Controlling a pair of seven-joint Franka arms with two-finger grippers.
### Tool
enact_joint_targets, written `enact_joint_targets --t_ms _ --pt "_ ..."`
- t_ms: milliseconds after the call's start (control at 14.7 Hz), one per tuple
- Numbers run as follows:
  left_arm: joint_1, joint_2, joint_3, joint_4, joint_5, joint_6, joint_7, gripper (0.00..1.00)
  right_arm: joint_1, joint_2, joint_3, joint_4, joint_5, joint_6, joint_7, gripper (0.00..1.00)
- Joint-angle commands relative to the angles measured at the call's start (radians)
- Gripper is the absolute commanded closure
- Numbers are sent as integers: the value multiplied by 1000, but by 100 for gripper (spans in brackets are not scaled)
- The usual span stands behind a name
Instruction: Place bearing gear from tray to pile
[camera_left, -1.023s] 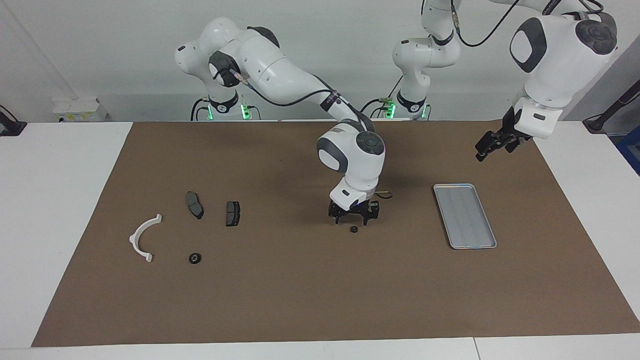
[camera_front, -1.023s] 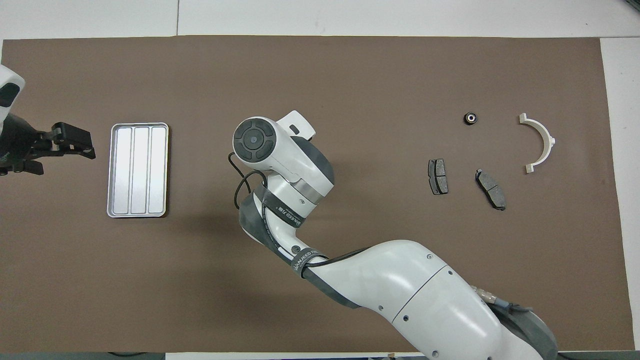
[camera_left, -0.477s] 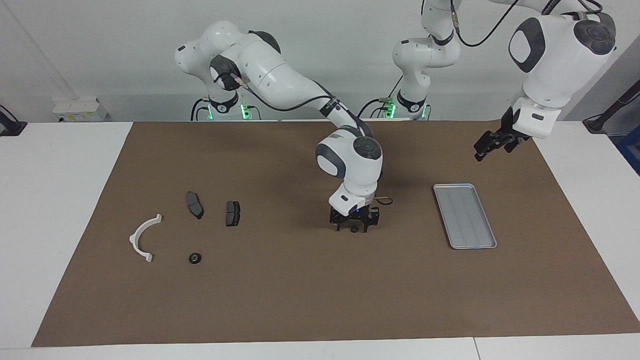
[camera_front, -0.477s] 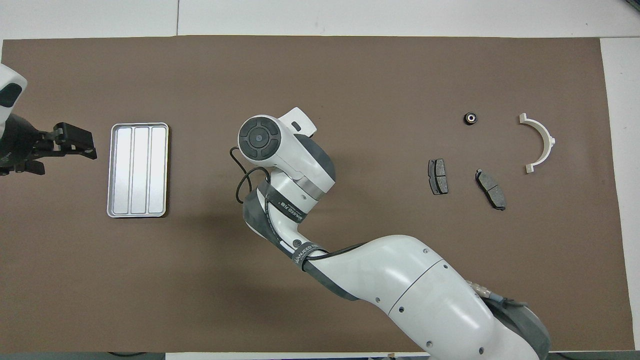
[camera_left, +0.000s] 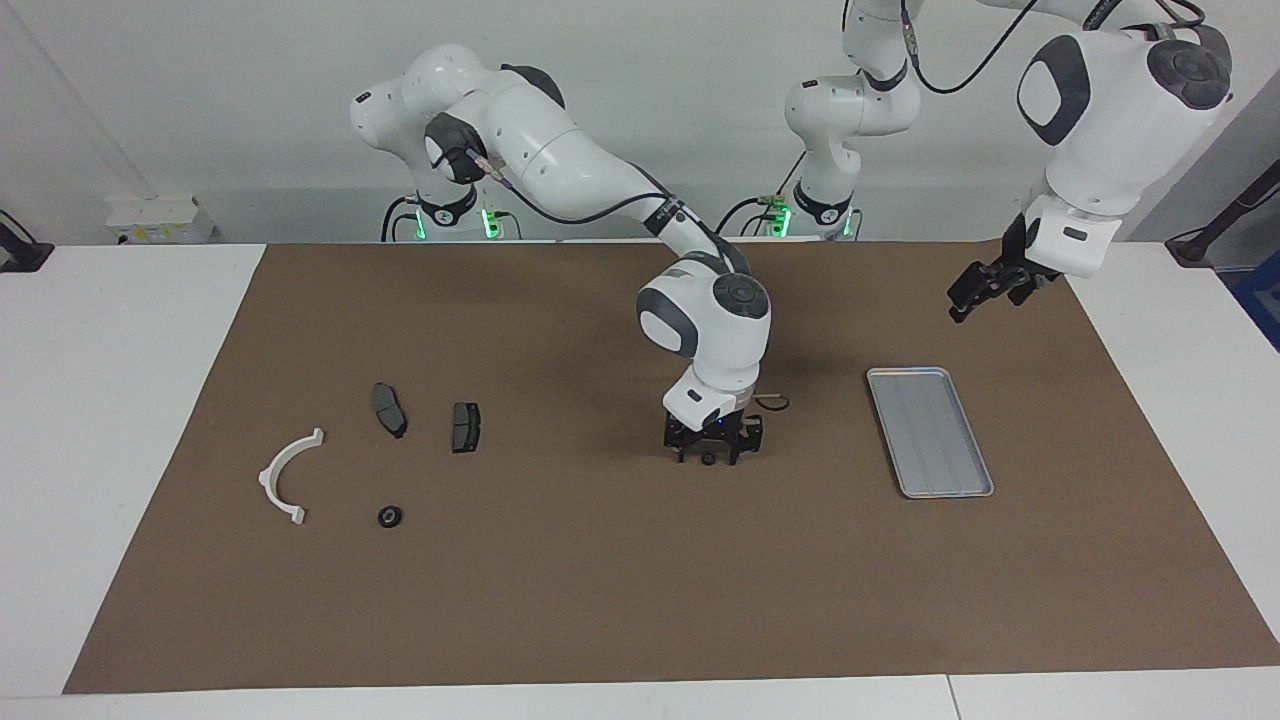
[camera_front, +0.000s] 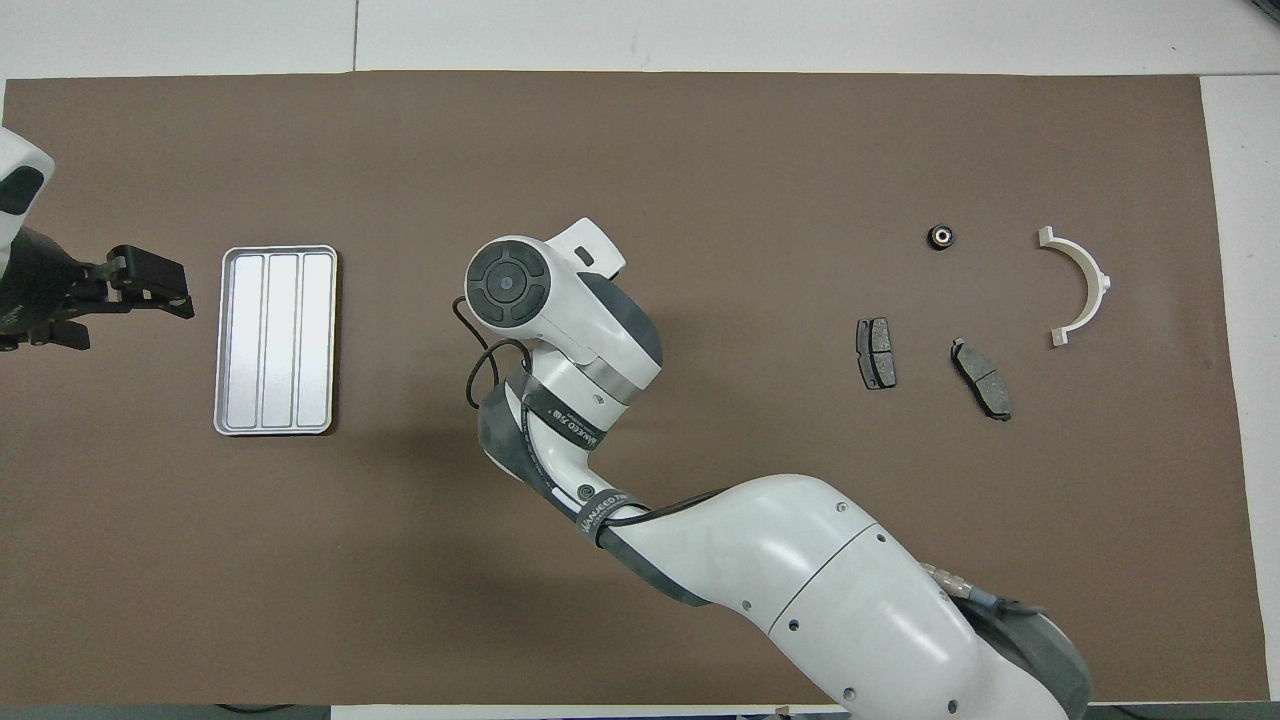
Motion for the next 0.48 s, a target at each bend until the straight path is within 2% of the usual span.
enact_joint_targets --t_ms 0,68,136,273,409 --pt "0 -26 4 -18 -9 -14 13 0 6 27 2 27 -17 -17 32 35" --pt "0 -26 4 -18 -9 -14 13 0 6 26 2 27 -16 -19 32 37" --pt "0 -26 4 -18 -9 -14 13 0 6 24 2 27 -13 -19 32 49" --pt "0 -26 4 -18 -9 -12 13 0 4 24 2 27 -13 -17 32 63" --pt "0 -26 4 -18 -9 -14 13 0 4 23 4 27 -11 -19 32 65"
